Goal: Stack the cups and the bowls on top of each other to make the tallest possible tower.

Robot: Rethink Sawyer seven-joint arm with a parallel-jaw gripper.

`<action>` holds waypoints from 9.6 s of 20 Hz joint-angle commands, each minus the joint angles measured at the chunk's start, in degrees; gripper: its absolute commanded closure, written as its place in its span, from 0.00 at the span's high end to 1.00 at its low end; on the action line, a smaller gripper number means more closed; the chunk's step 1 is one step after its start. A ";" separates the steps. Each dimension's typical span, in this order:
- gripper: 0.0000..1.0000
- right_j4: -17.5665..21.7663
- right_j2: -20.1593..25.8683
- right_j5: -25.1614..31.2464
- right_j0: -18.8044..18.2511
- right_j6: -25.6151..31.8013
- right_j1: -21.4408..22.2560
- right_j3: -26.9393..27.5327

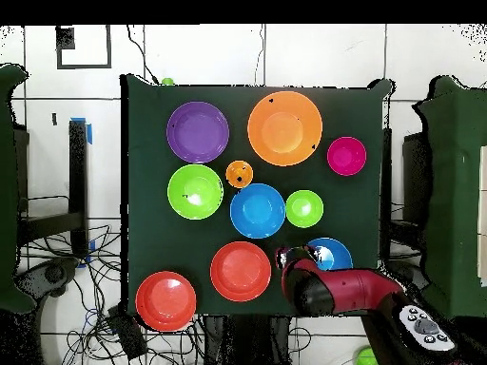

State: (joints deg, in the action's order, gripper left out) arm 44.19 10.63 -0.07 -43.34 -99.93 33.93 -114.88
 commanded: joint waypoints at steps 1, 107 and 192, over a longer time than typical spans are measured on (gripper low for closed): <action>1.00 2.63 6.00 3.12 1.14 0.40 0.57 5.13; 1.00 10.81 12.94 0.30 -1.60 -3.15 -0.78 6.60; 1.00 15.76 12.66 13.27 0.32 2.38 0.98 7.84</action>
State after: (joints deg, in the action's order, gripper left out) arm 54.92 26.05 7.91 -46.56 -99.93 34.74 -111.29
